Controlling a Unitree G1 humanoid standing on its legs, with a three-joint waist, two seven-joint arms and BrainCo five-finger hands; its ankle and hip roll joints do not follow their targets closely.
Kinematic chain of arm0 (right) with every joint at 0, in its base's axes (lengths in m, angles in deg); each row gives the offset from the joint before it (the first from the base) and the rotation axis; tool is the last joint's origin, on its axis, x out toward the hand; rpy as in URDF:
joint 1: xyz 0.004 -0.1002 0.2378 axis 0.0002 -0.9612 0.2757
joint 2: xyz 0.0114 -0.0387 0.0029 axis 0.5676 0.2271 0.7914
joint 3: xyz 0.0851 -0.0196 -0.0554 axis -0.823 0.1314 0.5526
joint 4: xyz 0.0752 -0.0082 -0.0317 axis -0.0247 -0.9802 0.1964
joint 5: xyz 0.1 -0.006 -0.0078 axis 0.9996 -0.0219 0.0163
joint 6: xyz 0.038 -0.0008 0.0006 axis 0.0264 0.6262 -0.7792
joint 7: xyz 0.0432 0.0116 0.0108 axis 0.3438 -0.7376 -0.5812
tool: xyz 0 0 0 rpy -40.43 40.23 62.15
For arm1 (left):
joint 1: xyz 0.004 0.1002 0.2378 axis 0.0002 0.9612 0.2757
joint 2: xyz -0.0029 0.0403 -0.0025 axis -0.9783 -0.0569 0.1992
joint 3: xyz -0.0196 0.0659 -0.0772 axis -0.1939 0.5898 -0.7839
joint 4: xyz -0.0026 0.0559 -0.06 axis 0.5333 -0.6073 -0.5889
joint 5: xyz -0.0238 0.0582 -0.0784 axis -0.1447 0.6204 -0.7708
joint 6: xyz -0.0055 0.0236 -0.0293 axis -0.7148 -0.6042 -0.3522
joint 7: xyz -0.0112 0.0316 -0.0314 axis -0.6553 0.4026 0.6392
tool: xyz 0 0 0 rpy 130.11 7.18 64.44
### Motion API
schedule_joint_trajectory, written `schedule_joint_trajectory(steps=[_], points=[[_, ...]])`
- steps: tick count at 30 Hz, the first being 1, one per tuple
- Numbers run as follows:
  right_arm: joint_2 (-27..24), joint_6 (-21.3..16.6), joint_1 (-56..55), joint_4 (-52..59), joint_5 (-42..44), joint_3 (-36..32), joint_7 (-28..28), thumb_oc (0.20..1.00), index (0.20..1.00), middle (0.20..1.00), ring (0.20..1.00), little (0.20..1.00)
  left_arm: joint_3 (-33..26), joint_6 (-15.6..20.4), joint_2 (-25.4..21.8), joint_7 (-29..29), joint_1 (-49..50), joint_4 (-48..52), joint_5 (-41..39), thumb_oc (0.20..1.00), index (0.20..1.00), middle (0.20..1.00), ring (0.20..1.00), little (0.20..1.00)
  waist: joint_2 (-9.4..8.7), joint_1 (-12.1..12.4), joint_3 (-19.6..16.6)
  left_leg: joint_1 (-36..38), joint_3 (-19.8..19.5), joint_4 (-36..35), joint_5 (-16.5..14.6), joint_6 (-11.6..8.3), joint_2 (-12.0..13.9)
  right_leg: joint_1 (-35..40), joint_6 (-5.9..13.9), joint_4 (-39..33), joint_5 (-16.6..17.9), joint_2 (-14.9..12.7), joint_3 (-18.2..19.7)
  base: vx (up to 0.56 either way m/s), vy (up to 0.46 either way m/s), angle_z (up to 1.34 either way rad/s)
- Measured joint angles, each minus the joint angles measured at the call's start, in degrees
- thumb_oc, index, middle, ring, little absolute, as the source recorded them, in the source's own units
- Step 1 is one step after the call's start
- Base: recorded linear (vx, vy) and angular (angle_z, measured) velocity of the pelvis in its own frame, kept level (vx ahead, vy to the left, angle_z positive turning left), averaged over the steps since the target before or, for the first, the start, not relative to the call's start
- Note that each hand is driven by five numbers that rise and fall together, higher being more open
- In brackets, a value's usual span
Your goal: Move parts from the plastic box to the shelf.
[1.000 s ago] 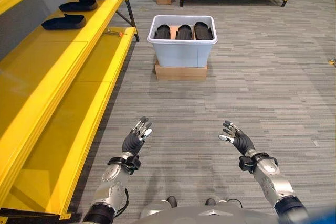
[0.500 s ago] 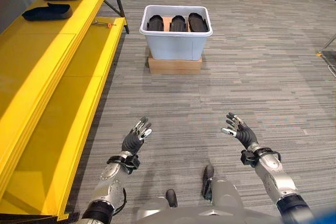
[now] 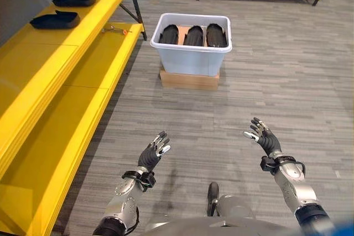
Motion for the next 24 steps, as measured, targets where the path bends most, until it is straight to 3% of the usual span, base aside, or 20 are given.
schedule_joint_trajectory(steps=[1, 2, 3, 6, 7, 8, 9, 10, 12, 15, 19, 20, 24], points=[[-0.02, -0.01, 0.0, -0.03, -0.01, 0.02, 0.01, 1.0, 1.0, 1.0, 1.0, 1.0, -0.13, 0.0, 0.12, -0.13, 0.1, -0.05, 0.0, 1.0, 1.0, 1.0, 1.0, 1.0, 0.27, 0.03, -0.53, -0.52, -0.04, 0.95, 0.2, -0.27, 0.2, -0.21, -0.08, 0.33, -0.44, 0.2, -0.1, 0.32, -0.289, 0.08], [0.04, -0.11, 0.25, -0.46, -0.04, -0.13, -0.02, 1.0, 1.0, 1.0, 1.0, 1.0, -0.51, 0.23, 0.74, -0.48, -0.37, -0.37, -0.02, 1.0, 1.0, 1.0, 1.0, 1.0, 0.43, 0.07, -0.63, -2.93, -0.26, 5.56, -0.08, -2.02, 1.02, -0.53, -0.54, 1.95, -1.7, 0.22, -0.53, 0.17, -0.188, 0.04], [0.0, 0.05, -0.63, -0.41, -0.05, 0.17, -0.04, 1.0, 1.0, 1.0, 1.0, 1.0, -1.4, 0.68, 1.03, -1.78, -0.66, -0.75, -0.05, 1.0, 1.0, 1.0, 1.0, 1.0, -0.29, 1.06, -1.89, -10.41, -0.01, 19.85, 1.52, -3.45, 2.74, -1.26, -2.39, 2.48, -3.01, 0.09, -0.02, 0.18, -0.216, -0.13], [0.05, -0.11, -1.09, -0.24, -0.24, 1.27, -0.16, 1.0, 1.0, 1.0, 1.0, 1.0, -2.47, 0.86, 1.77, -1.95, -0.75, -1.0, -0.03, 1.0, 1.0, 1.0, 1.0, 1.0, -0.3, 0.43, -3.07, -15.6, -1.73, 28.88, 8.57, -5.59, 5.71, 0.32, -6.11, 3.13, -4.9, 2.15, -0.24, 0.23, -0.245, 0.03], [0.12, -0.09, -1.35, -0.26, -0.4, 1.33, -0.28, 1.0, 1.0, 1.0, 1.0, 1.0, -2.62, 0.87, 1.79, -2.19, -1.59, -1.31, -0.01, 1.0, 1.0, 1.0, 1.0, 1.0, -1.3, 0.67, -2.55, -19.62, -1.39, 34.8, 13.79, -5.29, 7.0, 0.88, -6.65, 2.48, -5.12, 2.09, -0.24, 0.09, -0.014, 0.03], [0.1, 0.0, -1.3, -0.37, -0.51, 1.97, -0.41, 1.0, 1.0, 1.0, 1.0, 1.0, -2.51, 0.85, 1.42, -2.45, -1.43, -1.25, 0.23, 1.0, 1.0, 1.0, 1.0, 1.0, -2.74, 1.4, -1.99, -22.66, 0.49, 36.26, 9.83, -4.12, 7.95, 2.39, -6.83, 1.16, -4.55, 1.96, -0.11, 0.15, 0.04, -0.06], [-0.03, -0.03, -1.16, -0.33, -0.52, 2.25, -0.67, 1.0, 1.0, 1.0, 1.0, 1.0, -2.49, 0.82, 1.16, -2.5, -1.26, -1.25, 0.53, 1.0, 1.0, 1.0, 1.0, 1.0, -3.2, 1.23, -1.77, -23.75, 1.57, 34.23, 8.63, -3.41, 7.83, 3.08, -6.82, 0.33, -4.48, 1.97, -0.23, 0.16, 0.108, -0.18], [-0.16, 0.02, -1.1, -0.41, -0.6, 2.26, -0.87, 1.0, 1.0, 1.0, 1.0, 1.0, -2.47, 0.76, 1.11, -2.58, -1.05, -1.25, 0.56, 1.0, 1.0, 1.0, 1.0, 1.0, -3.3, 1.12, -1.45, -24.76, 4.63, 26.89, 7.51, -2.16, 7.68, 4.7, -6.9, -1.09, -4.41, 2.28, -0.22, 0.22, 0.184, -0.07], [-0.33, 0.09, -1.08, -0.18, -0.77, 2.77, -1.08, 1.0, 1.0, 1.0, 1.0, 1.0, -2.46, 0.71, 1.07, -2.85, -0.98, -1.06, 0.56, 1.0, 1.0, 1.0, 1.0, 1.0, -3.22, 0.68, -1.3, -23.71, 8.16, 15.27, 7.48, -2.27, 6.25, 6.09, -6.69, -2.33, -4.36, 2.47, -0.17, 0.2, 0.19, -0.03], [-0.61, 0.71, -1.25, -0.18, -2.24, 3.55, -1.6, 1.0, 1.0, 1.0, 1.0, 1.0, -2.45, 0.65, 1.1, -4.15, -1.31, -0.96, 0.52, 1.0, 1.0, 1.0, 1.0, 1.0, -1.72, 0.56, -0.78, -21.74, 8.03, -4.63, 9.7, -2.58, 3.47, 8.06, -6.23, -4.29, -4.37, 4.01, 0.12, 0.19, 0.148, -0.08], [-1.2, 1.12, -1.56, -0.18, -2.35, 4.63, -2.02, 1.0, 1.0, 1.0, 1.0, 1.0, -2.49, 0.55, 1.11, -4.22, -0.91, -1.02, 0.47, 1.0, 1.0, 1.0, 1.0, 1.0, -1.06, 1.43, 0.05, -22.14, 7.79, -7.98, 12.46, -2.53, 4.16, 9.46, -5.96, -5.24, -4.58, 4.81, 1.69, 0.23, 0.179, -0.21], [-2.19, 1.25, -2.02, -0.19, -2.77, 5.76, -2.18, 1.0, 1.0, 1.0, 1.0, 1.0, -2.59, 0.57, 1.41, -4.15, -0.83, -1.6, 0.47, 1.0, 1.0, 1.0, 1.0, 1.0, -0.72, 1.14, 0.64, -22.82, 8.65, -9.17, 13.35, -3.93, 5.67, 10.78, -4.92, -5.77, -5.27, 4.8, 2.95, 0.28, 0.273, -0.1], [-2.64, 1.2, -1.86, -0.1, -2.83, 6.19, -3.09, 1.0, 1.0, 1.0, 1.0, 1.0, -3.02, 0.74, 1.43, -4.19, -0.85, -1.84, 0.44, 1.0, 1.0, 1.0, 1.0, 1.0, -0.07, 1.95, 1.61, -22.75, 9.4, -11.64, 14.0, -3.37, 6.87, 12.32, -3.37, -5.59, -5.99, 3.79, 5.63, 0.25, 0.277, -0.44]])
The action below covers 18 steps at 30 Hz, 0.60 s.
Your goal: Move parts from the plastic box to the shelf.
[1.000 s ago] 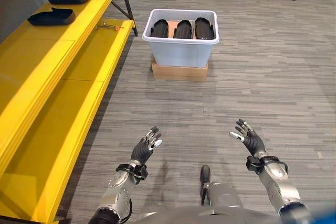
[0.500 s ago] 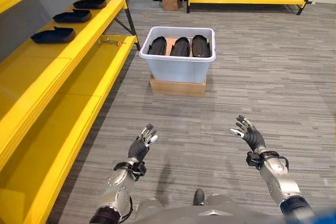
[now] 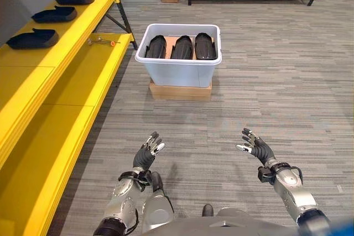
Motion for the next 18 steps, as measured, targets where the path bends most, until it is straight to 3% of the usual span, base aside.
schedule_joint_trajectory(steps=[1, 2, 3, 4, 7, 12, 13, 14, 15, 16, 17, 18], points=[[-0.12, 0.0, -0.33, -0.23, 0.11, -0.31, -1.02, 1.0, 1.0, 1.0, 1.0, 1.0, 0.04, 0.22, -0.14, 0.02, -0.14, 0.23, 0.05, 1.0, 1.0, 1.0, 1.0, 1.0, 0.48, -0.04, 0.42, 0.7, -0.4, 0.65, -0.39, 0.81, -0.48, 0.21, 1.26, 0.88, -0.97, -0.6, 0.76, 0.28, 0.295, -0.41], [-1.69, 0.08, -1.1, -0.29, 0.1, 0.55, -1.81, 1.0, 1.0, 1.0, 1.0, 1.0, 0.03, 0.26, -0.06, 0.02, 0.31, 0.56, 0.1, 1.0, 1.0, 1.0, 1.0, 1.0, 1.71, 0.19, 0.73, 4.18, 0.17, -0.09, -0.13, 3.81, -1.95, 0.69, 3.53, 3.29, -3.31, -1.51, 2.02, 0.28, 0.288, -0.33], [-1.58, 0.09, -1.66, -0.31, 0.16, 0.44, -1.79, 1.0, 1.0, 1.0, 1.0, 1.0, -0.03, 0.27, -0.33, 0.01, 0.05, 0.66, 0.19, 1.0, 1.0, 1.0, 1.0, 1.0, 1.25, 0.13, 0.8, 4.3, 0.78, 0.44, 1.27, 5.07, -2.83, 1.49, 4.6, 3.85, -4.18, -2.72, 1.9, 0.35, 0.341, -0.18], [-1.36, 0.11, -2.63, 0.09, 0.64, 0.83, -1.93, 1.0, 1.0, 1.0, 1.0, 1.0, 0.0, 0.27, -1.15, 0.04, -0.26, 0.79, 0.29, 1.0, 1.0, 1.0, 1.0, 1.0, -0.39, 0.67, 0.55, 4.82, 1.6, 0.95, 0.79, 5.93, -5.54, 1.69, 6.36, 4.74, -5.42, -5.51, 1.63, 0.2, 0.19, 0.17], [0.94, -0.14, -2.25, 0.62, 0.64, 1.05, -2.42, 1.0, 1.0, 1.0, 1.0, 1.0, -0.23, 0.28, -4.0, 0.0, -0.83, 2.28, 1.45, 1.0, 1.0, 1.0, 1.0, 1.0, -3.12, 1.28, 0.75, 4.68, 1.6, 2.04, -1.64, 9.04, -11.09, 1.82, 7.65, 5.62, -6.09, -10.84, 0.0, 0.26, 0.281, 0.22], [3.78, -0.25, -0.72, 0.77, 0.59, 1.85, -2.04, 1.0, 1.0, 1.0, 1.0, 1.0, -1.38, 0.36, -4.72, -0.04, -0.66, 2.28, 3.01, 1.0, 1.0, 1.0, 1.0, 1.0, -2.99, 2.48, 0.83, 6.95, 0.98, 2.26, -4.58, 11.69, -13.98, 1.03, 9.61, 13.43, -4.66, -13.85, -1.02, 0.18, 0.28, 0.21], [4.01, -0.55, 0.51, 2.94, 0.59, 1.73, -1.11, 1.0, 1.0, 1.0, 1.0, 1.0, -1.44, 0.41, -5.43, 0.03, -0.56, 2.37, 4.15, 1.0, 1.0, 1.0, 1.0, 1.0, -3.12, 2.8, 0.12, 7.98, 0.88, 1.67, -5.98, 12.4, -15.04, -2.0, 11.57, 20.83, -3.64, -15.47, -1.14, 0.32, 0.634, 0.12], [4.21, -0.7, 2.06, 2.94, 0.58, 1.61, -0.93, 1.0, 1.0, 1.0, 1.0, 1.0, -1.44, 0.43, -6.17, 0.03, -0.75, 2.38, 4.61, 1.0, 1.0, 1.0, 1.0, 1.0, -3.27, 2.9, -0.4, 8.86, 0.97, 1.66, -6.75, 14.41, -16.33, -3.85, 13.23, 25.79, -2.48, -17.26, -1.21, 0.63, 0.535, -0.09], [4.8, -0.91, 0.58, 5.35, 0.01, 0.74, 1.35, 1.0, 1.0, 1.0, 1.0, 1.0, -3.27, 0.16, -4.62, 0.0, -0.74, 1.5, 4.59, 1.0, 1.0, 1.0, 1.0, 1.0, -2.78, 3.41, 1.23, 7.0, 4.5, 13.11, -15.78, 24.56, -18.95, -13.04, 17.89, 45.08, 2.27, -20.68, 2.66, 0.58, 0.496, -0.16], [4.47, -1.22, -0.76, 6.4, 0.0, -0.59, 1.45, 1.0, 1.0, 1.0, 1.0, 1.0, -2.59, -0.11, -3.76, -0.42, -0.47, 1.96, 4.46, 1.0, 1.0, 1.0, 1.0, 1.0, -2.73, 2.1, 1.96, 8.67, 4.46, 12.32, -16.53, 23.34, -18.88, -16.41, 17.23, 52.9, 5.76, -21.76, 2.63, 0.41, -0.075, -0.14], [5.2, -0.44, -1.39, 4.5, -0.02, -1.35, 2.64, 1.0, 1.0, 1.0, 1.0, 1.0, -1.51, -0.62, -4.27, -2.4, 0.03, 1.77, 4.45, 1.0, 1.0, 1.0, 1.0, 1.0, -0.67, 0.85, 1.44, 11.44, 3.66, 7.65, -14.87, 17.89, -18.62, -24.2, 16.84, 51.29, 2.51, -21.33, -0.65, 0.12, -0.089, 0.11], [4.27, -0.65, -1.87, 4.74, 0.01, -1.03, 3.3, 1.0, 1.0, 1.0, 1.0, 1.0, -0.3, -0.44, -4.27, -2.39, 0.13, 3.06, 4.47, 1.0, 1.0, 1.0, 1.0, 1.0, 0.07, -0.15, 0.12, 10.51, 3.21, 5.96, -14.03, 16.65, -18.22, -27.1, 16.68, 37.1, 1.47, -18.96, -3.25, 0.22, -0.097, 0.13]])
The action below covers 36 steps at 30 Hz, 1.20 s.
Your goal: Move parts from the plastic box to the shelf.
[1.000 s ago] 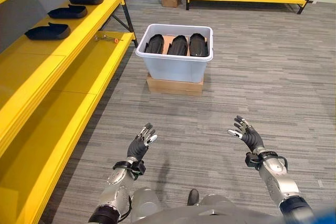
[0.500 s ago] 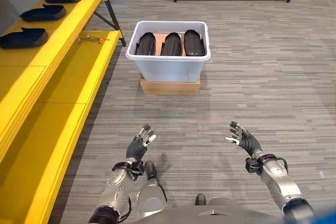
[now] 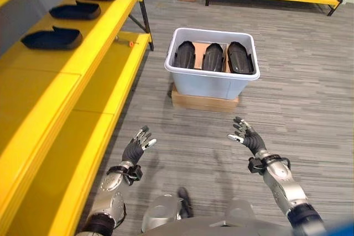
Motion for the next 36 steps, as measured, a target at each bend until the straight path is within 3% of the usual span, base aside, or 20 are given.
schedule_joint_trajectory(steps=[2, 3, 4, 5, 6, 8, 13, 15, 16, 17, 19, 23, 24, 26, 27, 28, 29, 31, 33, 36], points=[[-1.32, -0.53, -0.07, -0.16, 0.04, -0.19, 0.98, 1.0, 1.0, 1.0, 1.0, 1.0, 0.67, 0.66, -0.55, 0.01, -1.53, -0.12, 0.0, 1.0, 1.0, 1.0, 1.0, 1.0, -1.45, -1.24, 0.1, -0.6, -0.39, -1.75, 0.43, -1.03, -0.37, -3.51, 0.13, -16.48, 2.84, 2.32, 0.22, 0.16, -0.074, 0.41], [-1.4, -0.58, -0.47, -0.24, 0.04, -0.75, 1.35, 1.0, 1.0, 1.0, 1.0, 1.0, 1.11, 0.78, -0.53, 0.03, -1.84, -0.76, 0.01, 1.0, 1.0, 1.0, 1.0, 1.0, -2.37, -1.95, 0.1, 0.08, -0.06, -3.02, 0.52, -3.39, -0.78, -3.96, -0.14, -23.0, 5.01, 2.34, 0.41, 0.16, -0.063, 1.0], [-0.52, -1.1, -1.41, 0.04, 0.02, -2.31, 2.49, 1.0, 1.0, 1.0, 1.0, 1.0, 3.16, 1.14, -0.66, 0.41, -1.44, -1.11, 0.08, 1.0, 1.0, 1.0, 1.0, 1.0, -4.7, -3.23, 0.12, 0.81, 0.0, -3.34, 2.58, -3.37, -1.67, -4.55, 0.12, -31.37, 9.75, 1.2, 0.59, 0.15, -0.06, 0.97], [-0.31, -1.2, -1.4, -0.11, -0.01, -2.37, 2.97, 1.0, 1.0, 1.0, 1.0, 1.0, 3.66, 1.27, -0.66, 0.54, -0.86, -1.17, 0.1, 1.0, 1.0, 1.0, 1.0, 1.0, -4.64, -3.52, 0.33, 1.89, 0.17, -4.29, 2.5, -0.61, -1.93, -4.83, -0.56, -31.58, 11.51, 1.29, 0.35, 0.2, -0.088, 0.67], [-0.04, -1.22, -1.46, 0.19, -0.03, -1.95, 3.39, 1.0, 1.0, 1.0, 1.0, 1.0, 3.61, 1.43, -0.29, 0.45, 2.06, -1.1, 0.08, 1.0, 1.0, 1.0, 1.0, 1.0, -5.25, -3.23, -0.32, 3.48, 0.5, -4.92, 2.59, -0.71, -1.98, -4.88, -2.46, -31.18, 13.11, 1.65, -0.53, 0.16, -0.081, 0.14], [0.16, -1.79, -1.57, 1.3, -0.3, -2.26, 4.64, 1.0, 1.0, 1.0, 1.0, 1.0, 3.79, 1.41, -0.29, 0.48, 4.78, -1.09, 0.1, 1.0, 1.0, 1.0, 1.0, 1.0, -4.86, -2.39, -0.74, 5.08, 0.3, -5.24, 1.98, -0.97, -1.85, -4.33, -3.58, -30.02, 14.04, 1.8, -1.21, 0.23, -0.109, 0.0], [1.09, -1.7, -0.08, -0.58, -1.2, -4.23, 9.05, 1.0, 1.0, 1.0, 1.0, 1.0, 4.37, 1.45, -0.58, 0.34, 4.08, -1.08, 0.06, 1.0, 1.0, 1.0, 1.0, 1.0, -3.75, -2.26, -1.39, 7.88, -0.04, -5.7, 0.6, -3.13, -1.46, 3.2, -3.2, -31.44, 14.12, 0.93, -1.24, 0.3, -0.146, -0.09], [1.09, -0.97, -0.48, -2.27, -1.23, -4.24, 10.94, 1.0, 1.0, 1.0, 1.0, 1.0, 4.38, 1.44, -0.53, 0.26, 2.98, -1.07, -0.01, 1.0, 1.0, 1.0, 1.0, 1.0, -3.96, -2.33, -1.58, 9.26, 0.12, -5.47, -0.35, -4.73, -0.91, 6.87, -3.02, -32.64, 14.29, 0.58, -3.03, 0.34, -0.176, -0.14], [1.04, -0.71, -0.57, -2.72, -1.23, -4.22, 11.15, 1.0, 1.0, 1.0, 1.0, 1.0, 4.31, 1.42, -0.4, 0.26, 2.98, -1.08, -0.02, 1.0, 1.0, 1.0, 1.0, 1.0, -3.99, -2.31, -1.64, 9.66, 0.21, -5.24, -0.71, -5.36, -0.51, 7.72, -3.81, -33.15, 15.26, 0.87, -3.54, 0.42, -0.218, -0.19], [0.7, -0.07, -0.77, -3.17, -1.24, -4.32, 12.05, 1.0, 1.0, 1.0, 1.0, 1.0, 4.85, 1.31, 0.54, 0.25, 3.39, -0.88, 0.0, 1.0, 1.0, 1.0, 1.0, 1.0, -2.16, -2.63, -2.09, 10.36, 0.33, -4.31, -1.57, -7.35, 2.36, 9.23, -6.67, -33.41, 14.59, 3.96, -4.32, 0.3, -0.161, -0.27], [0.43, 0.21, -0.53, -3.03, -1.24, -4.3, 13.27, 1.0, 1.0, 1.0, 1.0, 1.0, 5.09, 1.15, 0.77, 0.3, 3.47, 0.05, 0.06, 1.0, 1.0, 1.0, 1.0, 1.0, -0.79, -2.6, -2.71, 11.42, 0.17, -4.19, -2.0, -9.1, 5.53, 9.96, -8.98, -33.44, 13.03, 7.52, -4.36, 0.29, -0.171, -0.33], [-0.64, 0.67, -0.28, -2.97, -1.24, -4.3, 15.17, 1.0, 1.0, 1.0, 1.0, 1.0, 5.07, 0.5, 1.01, 0.26, 2.44, 0.12, 0.06, 1.0, 1.0, 1.0, 1.0, 1.0, -0.21, -2.91, -3.02, 12.29, -0.12, -3.25, -1.84, -9.96, 9.62, 10.23, -11.7, -31.31, 9.19, 11.06, -5.74, 0.24, -0.163, -0.1], [-1.13, 0.75, -0.26, -2.97, -1.24, -4.34, 15.55, 1.0, 1.0, 1.0, 1.0, 1.0, 5.07, 0.35, 1.17, 0.26, 2.19, 0.11, 0.06, 1.0, 1.0, 1.0, 1.0, 1.0, 0.02, -2.92, -3.15, 12.27, -0.14, -3.24, -1.84, -9.96, 10.26, 9.76, -11.84, -30.19, 8.27, 11.46, -5.74, 0.36, -0.269, 0.07], [-1.95, 0.74, -0.22, -3.62, -1.24, -4.37, 16.12, 1.0, 1.0, 1.0, 1.0, 1.0, 4.72, 0.28, 2.06, 0.27, 2.24, 0.11, 0.05, 1.0, 1.0, 1.0, 1.0, 1.0, 1.21, -3.97, -2.86, 12.09, -0.3, -2.25, -3.4, -12.42, 12.78, 8.3, -12.29, -24.45, 4.63, 12.1, -7.96, 0.32, -0.279, 0.14], [-1.94, 0.81, -0.29, -3.81, -1.23, -4.33, 16.25, 1.0, 1.0, 1.0, 1.0, 1.0, 4.7, 0.3, 2.24, 0.27, 2.53, 0.12, 0.05, 1.0, 1.0, 1.0, 1.0, 1.0, 1.3, -3.68, -2.85, 12.16, 0.07, -1.46, -4.29, -13.57, 13.44, 6.91, -13.08, -20.81, 2.52, 12.1, -8.1, 0.18, -0.19, -0.18], [-1.92, 0.78, -0.47, -3.64, -1.24, -4.14, 16.29, 1.0, 1.0, 1.0, 1.0, 1.0, 4.75, 0.3, 1.96, 0.24, 4.81, 0.48, 0.09, 1.0, 1.0, 1.0, 1.0, 1.0, 1.11, -3.51, -4.5, 11.42, 1.3, 0.74, -6.17, -14.86, 13.93, 3.73, -15.21, -14.19, -2.02, 11.13, -8.48, 0.18, -0.228, -0.36], [-2.24, 0.64, -0.35, -3.43, -1.24, -4.4, 16.5, 1.0, 1.0, 1.0, 1.0, 1.0, 4.91, 0.23, 2.04, 0.12, 5.51, 0.44, 0.08, 1.0, 1.0, 1.0, 1.0, 1.0, 1.08, -3.68, -5.32, 11.3, 1.11, 2.59, -6.78, -15.44, 14.29, 3.08, -15.92, -13.27, -3.48, 11.63, -8.26, 0.19, -0.252, -0.44], [-2.88, 0.32, -0.01, -3.37, -1.28, -4.38, 16.81, 1.0, 1.0, 1.0, 1.0, 1.0, 4.94, 0.33, 1.88, 0.05, 5.07, 0.01, 0.02, 1.0, 1.0, 1.0, 1.0, 1.0, 1.38, -3.45, -5.62, 9.11, -0.7, 7.93, -4.92, -15.57, 15.57, 3.23, -16.93, -14.43, -4.43, 13.45, -7.28, 0.19, -0.267, -0.36], [-3.37, 0.0, 0.04, -3.16, -1.28, -4.3, 16.71, 1.0, 1.0, 1.0, 1.0, 1.0, 4.89, 0.36, 2.28, 0.06, 4.74, -0.3, -0.8, 1.0, 1.0, 1.0, 1.0, 1.0, 1.3, -2.94, -5.87, 4.65, -3.5, 18.02, -0.4, -15.32, 17.25, 6.43, -17.92, -19.8, -2.45, 14.49, -6.62, 0.17, -0.273, -0.51], [-4.28, -0.4, 0.04, -3.16, -1.27, -4.36, 15.59, 1.0, 1.0, 1.0, 1.0, 1.0, 2.64, 0.29, 5.42, 1.24, 4.05, -0.29, -10.25, 1.0, 1.0, 1.0, 1.0, 1.0, 1.57, -2.81, -6.16, 0.19, -6.4, 28.47, 5.72, -17.6, 19.29, 9.71, -19.9, -24.33, -1.7, 16.53, -5.67, 0.13, -0.212, -0.34]])
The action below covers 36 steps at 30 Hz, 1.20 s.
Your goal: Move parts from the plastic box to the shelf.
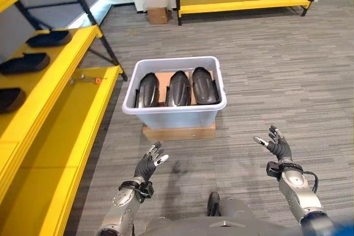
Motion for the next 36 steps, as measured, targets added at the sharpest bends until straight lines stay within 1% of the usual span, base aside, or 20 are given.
schedule_joint_trajectory(steps=[1, 2, 4, 5, 8, 9, 11, 12, 13, 16, 19, 20, 21, 23, 24, 26, 27, 29, 33, 36], points=[[-0.03, -0.03, 0.0, 0.0, 0.0, -0.01, -0.15, 1.0, 1.0, 1.0, 1.0, 1.0, -0.13, 0.0, 0.29, 0.09, -0.09, -0.01, -0.92, 1.0, 1.0, 1.0, 1.0, 1.0, -0.01, 0.01, 0.01, -0.68, -0.8, 1.41, 0.13, -0.43, -0.08, 0.34, -0.29, -0.38, 0.12, 0.17, 0.39, 0.13, -0.279, -0.1], [0.06, -0.07, 0.27, -1.3, -1.06, 0.11, -1.19, 1.0, 1.0, 1.0, 1.0, 1.0, -1.7, -0.02, 2.13, 0.63, -1.89, -0.15, -2.33, 1.0, 1.0, 1.0, 1.0, 1.0, -1.19, 0.98, 0.55, -11.29, -5.71, 20.35, 4.97, -1.26, -3.6, 2.74, -2.34, -3.14, 0.34, 0.9, 1.77, 0.12, -0.248, -0.07], [1.13, -0.08, 0.45, -2.11, -0.98, 0.7, -1.72, 1.0, 1.0, 1.0, 1.0, 1.0, -2.31, -0.09, 1.5, 0.69, -1.73, -0.37, -2.25, 1.0, 1.0, 1.0, 1.0, 1.0, -2.63, 1.8, 1.31, -15.16, -2.01, 23.6, 3.41, 1.07, -3.82, 4.91, -2.46, -4.64, 1.32, 0.97, 1.37, 0.13, -0.05, -0.2], [1.05, -0.2, 0.68, -2.15, -1.0, 1.43, -2.55, 1.0, 1.0, 1.0, 1.0, 1.0, -2.31, -0.14, 0.81, 0.8, -1.06, -0.43, -2.11, 1.0, 1.0, 1.0, 1.0, 1.0, -3.64, 1.88, 1.6, -16.54, -0.11, 19.16, 2.21, 1.94, -3.71, 5.64, -1.85, -5.64, 0.9, 1.16, 1.64, 0.12, 0.042, -0.23], [1.25, -0.04, 1.59, -2.03, -1.08, 1.47, -4.07, 1.0, 1.0, 1.0, 1.0, 1.0, -2.36, -0.25, -0.3, 1.19, -0.99, -0.42, -2.09, 1.0, 1.0, 1.0, 1.0, 1.0, -3.56, 0.88, 2.02, -15.54, 3.95, 2.65, 0.87, 2.46, -1.06, 7.43, -2.29, -6.71, 1.32, 2.53, 1.81, 0.13, 0.174, -0.09], [1.29, 0.86, 1.73, -1.74, -1.11, 1.67, -4.88, 1.0, 1.0, 1.0, 1.0, 1.0, -2.32, -0.26, -0.74, 1.19, -1.26, -0.44, -2.1, 1.0, 1.0, 1.0, 1.0, 1.0, -3.63, 0.6, 2.34, -11.81, 4.67, -12.62, 1.45, 1.87, -0.91, 8.06, -2.17, -7.32, 1.36, 2.93, 2.44, 0.09, 0.155, -0.2], [1.06, 2.35, 1.58, -1.74, -2.01, 2.47, -5.08, 1.0, 1.0, 1.0, 1.0, 1.0, -2.27, -0.23, -0.59, 1.13, -1.96, -0.69, -2.19, 1.0, 1.0, 1.0, 1.0, 1.0, -3.05, 0.58, 2.88, -9.24, 2.9, -24.06, 2.47, 1.65, -1.54, 9.12, -1.8, -7.84, 1.31, 3.21, 3.34, 0.26, 0.294, -0.3], [0.16, 3.3, 1.71, -2.51, -2.7, 4.51, -6.12, 1.0, 1.0, 1.0, 1.0, 1.0, -2.28, -0.16, -0.58, 1.25, -2.56, -2.36, -2.19, 1.0, 1.0, 1.0, 1.0, 1.0, -1.85, 1.26, 3.07, -6.12, -0.72, -35.53, 4.89, 1.08, -2.04, 9.9, -0.28, -8.08, 0.59, 3.98, 5.4, 0.37, 0.373, -0.4], [0.5, 3.95, 1.3, -3.64, -3.25, 5.02, -6.77, 1.0, 1.0, 1.0, 1.0, 1.0, -2.3, -0.19, -0.62, 1.26, -3.07, -3.65, -2.2, 1.0, 1.0, 1.0, 1.0, 1.0, -1.16, 1.67, 3.54, -7.01, -1.33, -35.47, 7.46, 1.13, -0.57, 11.01, -0.17, -8.52, 0.54, 4.04, 5.56, 0.28, 0.327, -0.4], [0.3, 4.31, 1.08, -4.31, -3.3, 5.07, -7.11, 1.0, 1.0, 1.0, 1.0, 1.0, -2.3, -0.22, -0.18, 1.34, -3.36, -4.29, -2.02, 1.0, 1.0, 1.0, 1.0, 1.0, -0.49, 1.75, 4.02, -8.68, 0.31, -32.26, 8.47, 1.24, 1.78, 11.38, 1.98, -7.45, -0.55, 2.69, 6.35, 0.25, 0.365, -0.09], [0.15, 4.27, 1.02, -4.18, -3.29, 4.84, -7.27, 1.0, 1.0, 1.0, 1.0, 1.0, -1.83, -0.87, 0.01, 1.26, -3.39, -3.67, -1.95, 1.0, 1.0, 1.0, 1.0, 1.0, -0.68, 1.08, 4.14, -4.34, 5.12, -33.04, 7.93, 2.25, -0.88, 12.64, 4.99, -6.02, -1.62, -1.22, 6.31, 0.14, 0.246, 0.03], [-0.28, 4.27, 0.85, -3.85, -3.29, 4.9, -7.31, 1.0, 1.0, 1.0, 1.0, 1.0, -1.67, -1.01, 0.16, 1.27, -3.32, -3.41, -1.95, 1.0, 1.0, 1.0, 1.0, 1.0, 0.0, 0.75, 3.76, -3.42, 4.96, -33.32, 7.81, 2.55, -1.55, 12.75, 5.8, -5.83, -1.89, -1.44, 6.19, 0.23, 0.393, 0.1], [-1.5, 4.13, 0.44, -3.44, -3.28, 4.77, -7.42, 1.0, 1.0, 1.0, 1.0, 1.0, -1.71, -1.04, 0.99, 1.28, -3.2, -3.21, -1.92, 1.0, 1.0, 1.0, 1.0, 1.0, 2.35, 0.63, 3.09, -1.27, 4.92, -34.98, 8.55, 4.04, -2.13, 12.83, 7.58, -5.19, -2.56, -1.2, 6.13, 0.2, 0.332, 0.11], [-0.72, 4.26, 0.26, -3.1, -3.23, 5.18, -7.57, 1.0, 1.0, 1.0, 1.0, 1.0, -2.08, -1.02, 0.34, 1.12, -3.91, -3.35, -1.72, 1.0, 1.0, 1.0, 1.0, 1.0, 0.67, 0.99, 3.6, -0.19, 5.11, -35.87, 7.97, 6.02, -5.19, 12.66, 9.11, -3.6, -2.93, -4.31, 6.13, 0.14, 0.263, 0.1], [0.45, 4.16, -0.08, -2.34, -3.26, 5.19, -8.2, 1.0, 1.0, 1.0, 1.0, 1.0, -2.23, -1.02, -1.14, 1.03, -4.27, -3.15, -1.0, 1.0, 1.0, 1.0, 1.0, 1.0, -1.66, 1.59, 4.05, -0.33, 5.38, -35.76, 7.43, 7.08, -8.07, 12.7, 10.62, -3.52, -3.46, -6.9, 5.98, 0.15, 0.316, 0.11], [1.6, 4.18, -0.31, -1.77, -3.33, 5.27, -8.66, 1.0, 1.0, 1.0, 1.0, 1.0, -2.29, -1.02, -2.77, 0.46, -4.34, -3.14, 0.9, 1.0, 1.0, 1.0, 1.0, 1.0, -3.32, 2.27, 3.88, -0.5, 5.48, -35.83, 6.46, 8.36, -10.06, 12.97, 11.6, -4.08, -2.58, -8.67, 5.89, 0.15, 0.333, 0.18], [2.45, 4.18, -0.06, -0.97, -3.39, 5.26, -8.64, 1.0, 1.0, 1.0, 1.0, 1.0, -2.3, -1.02, -4.45, -0.01, -4.48, -3.13, 3.15, 1.0, 1.0, 1.0, 1.0, 1.0, -3.72, 2.46, 3.79, -0.21, 5.03, -35.75, 5.33, 9.92, -11.66, 12.97, 12.01, -3.23, -1.24, -10.33, 5.86, 0.16, 0.38, 0.23], [3.19, 4.25, 0.79, -1.09, -3.38, 5.19, -8.38, 1.0, 1.0, 1.0, 1.0, 1.0, -2.46, -1.02, -5.01, -0.03, -4.41, -3.46, 3.06, 1.0, 1.0, 1.0, 1.0, 1.0, -3.86, 3.58, 3.75, 0.2, 5.06, -34.91, 3.4, 10.49, -12.54, 13.45, 13.41, -2.37, 0.26, -11.16, 5.93, 0.18, 0.464, 0.13], [3.32, 4.26, 2.52, -0.91, -3.65, 5.04, -6.66, 1.0, 1.0, 1.0, 1.0, 1.0, -2.37, -0.89, -5.35, 1.12, -4.5, -1.37, 3.15, 1.0, 1.0, 1.0, 1.0, 1.0, -3.82, 4.2, 3.8, 0.89, 4.83, -33.58, 1.0, 12.08, -13.56, 9.37, 14.37, 9.02, 0.32, -13.8, 5.91, 0.11, 0.289, 0.1], [3.31, 4.24, 4.41, -2.16, -3.76, 5.56, -5.27, 1.0, 1.0, 1.0, 1.0, 1.0, -1.83, -0.91, -5.71, 1.78, -5.36, 0.17, 3.76, 1.0, 1.0, 1.0, 1.0, 1.0, -3.63, 5.25, 4.04, 0.93, 4.88, -34.14, 0.2, 13.61, -14.88, 2.04, 15.77, 20.42, 4.33, -16.66, 6.39, 0.1, 0.175, -0.1]])
